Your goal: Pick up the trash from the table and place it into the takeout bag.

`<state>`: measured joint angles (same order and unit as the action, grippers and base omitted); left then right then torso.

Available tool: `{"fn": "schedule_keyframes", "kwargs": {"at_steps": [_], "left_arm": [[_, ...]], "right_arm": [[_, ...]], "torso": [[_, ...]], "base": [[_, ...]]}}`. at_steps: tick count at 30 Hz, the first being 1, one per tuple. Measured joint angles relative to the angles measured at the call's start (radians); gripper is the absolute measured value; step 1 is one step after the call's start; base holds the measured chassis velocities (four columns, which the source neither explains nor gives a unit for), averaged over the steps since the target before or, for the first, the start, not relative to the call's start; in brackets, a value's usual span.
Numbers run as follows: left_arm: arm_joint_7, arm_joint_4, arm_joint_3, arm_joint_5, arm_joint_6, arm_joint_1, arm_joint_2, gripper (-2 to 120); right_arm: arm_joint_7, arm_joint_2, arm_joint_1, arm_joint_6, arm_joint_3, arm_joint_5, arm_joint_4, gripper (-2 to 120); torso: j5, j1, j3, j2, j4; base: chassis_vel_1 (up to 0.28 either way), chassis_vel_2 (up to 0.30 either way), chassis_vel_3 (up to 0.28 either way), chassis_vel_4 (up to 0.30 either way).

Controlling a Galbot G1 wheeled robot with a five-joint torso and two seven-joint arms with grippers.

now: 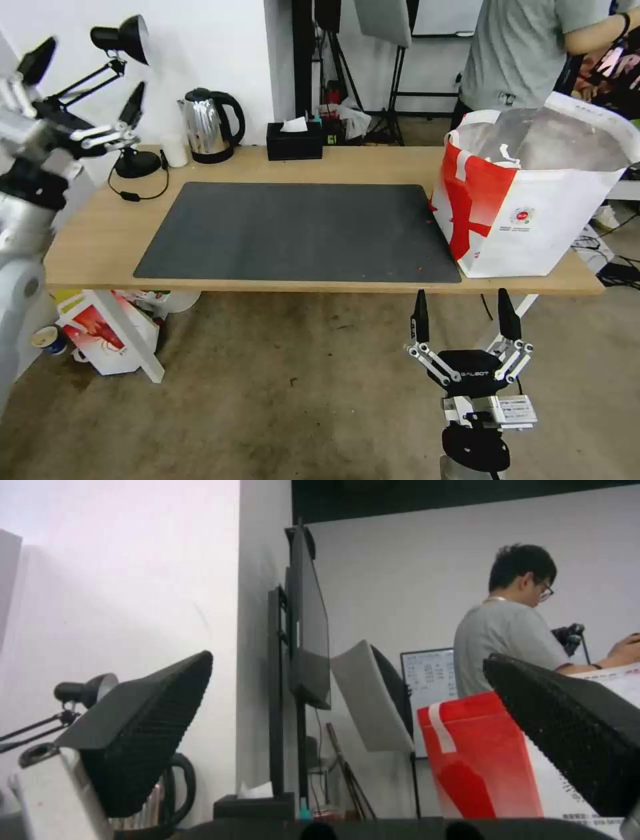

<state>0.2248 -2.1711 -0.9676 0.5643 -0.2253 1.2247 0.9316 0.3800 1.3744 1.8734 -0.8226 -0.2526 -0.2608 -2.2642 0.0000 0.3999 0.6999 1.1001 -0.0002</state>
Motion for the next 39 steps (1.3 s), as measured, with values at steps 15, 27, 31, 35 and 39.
{"fn": "schedule_keyframes", "kwargs": {"at_steps": [15, 27, 31, 35, 39], "left_arm": [[-0.006, -0.2, -0.104, 0.012, -0.089, 0.345, 0.356, 100], [0.038, -0.175, 0.024, -0.045, -0.163, 0.406, 0.481, 100], [0.045, -0.148, 0.069, -0.088, -0.184, 0.404, 0.508, 100], [0.05, -0.123, 0.105, -0.123, -0.208, 0.404, 0.524, 100], [0.057, -0.083, 0.15, -0.158, -0.239, 0.412, 0.549, 100]], "right_arm": [[0.0, 0.0, 0.0, 0.0, 0.0, 0.0, 0.0, 100], [0.0, 0.0, 0.0, 0.0, 0.0, 0.0, 0.0, 100], [0.0, 0.0, 0.0, 0.0, 0.0, 0.0, 0.0, 100], [0.0, 0.0, 0.0, 0.0, 0.0, 0.0, 0.0, 100], [0.0, 0.0, 0.0, 0.0, 0.0, 0.0, 0.0, 100]], "torso": [[0.0003, 0.0, 0.0, 0.0, 0.0001], [0.0002, 0.0, 0.0, 0.0, 0.0002], [0.0001, 0.0, 0.0, 0.0, 0.0001], [0.0002, 0.0, 0.0, 0.0, 0.0001], [0.0, 0.0, 0.0, 0.0, 0.0002]], "base": [[0.0, 0.0, 0.0, 0.0], [0.0, 0.0, 0.0, 0.0], [0.0, 0.0, 0.0, 0.0], [0.0, 0.0, 0.0, 0.0], [0.0, 0.0, 0.0, 0.0]]}}
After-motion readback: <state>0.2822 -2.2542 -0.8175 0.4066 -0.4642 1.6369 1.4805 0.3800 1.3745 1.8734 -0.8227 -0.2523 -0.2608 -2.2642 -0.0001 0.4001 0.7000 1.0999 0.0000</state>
